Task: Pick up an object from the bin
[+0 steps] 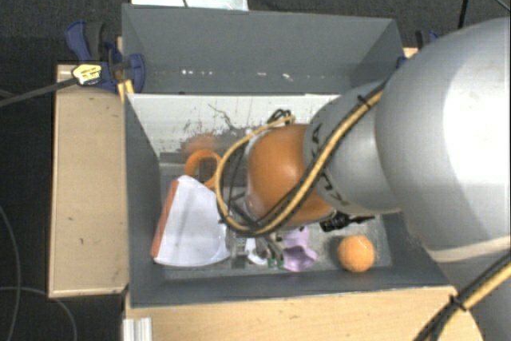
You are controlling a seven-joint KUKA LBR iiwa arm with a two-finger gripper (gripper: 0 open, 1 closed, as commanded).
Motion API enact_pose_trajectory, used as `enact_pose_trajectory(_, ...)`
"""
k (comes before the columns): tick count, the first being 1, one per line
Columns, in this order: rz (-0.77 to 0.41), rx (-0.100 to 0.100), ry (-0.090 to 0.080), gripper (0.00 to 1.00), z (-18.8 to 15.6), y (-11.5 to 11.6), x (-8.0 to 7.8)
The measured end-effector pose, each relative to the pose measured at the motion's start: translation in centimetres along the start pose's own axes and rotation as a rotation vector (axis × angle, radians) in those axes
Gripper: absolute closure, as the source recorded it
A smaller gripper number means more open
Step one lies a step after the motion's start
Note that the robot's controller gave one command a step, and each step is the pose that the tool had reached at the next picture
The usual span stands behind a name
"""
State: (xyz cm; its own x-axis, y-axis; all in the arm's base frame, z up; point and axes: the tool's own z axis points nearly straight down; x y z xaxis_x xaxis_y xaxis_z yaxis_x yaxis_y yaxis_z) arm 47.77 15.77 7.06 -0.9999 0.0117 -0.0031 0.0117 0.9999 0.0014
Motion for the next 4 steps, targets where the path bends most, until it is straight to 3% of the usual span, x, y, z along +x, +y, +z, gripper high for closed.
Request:
enact_pose_trajectory(2, -0.001, 0.001, 0.003, 1.00, -0.3, 0.0, 0.1)
enact_pose_trajectory(4, 0.000, 0.002, 0.006, 1.00, -3.7, 0.0, 0.1)
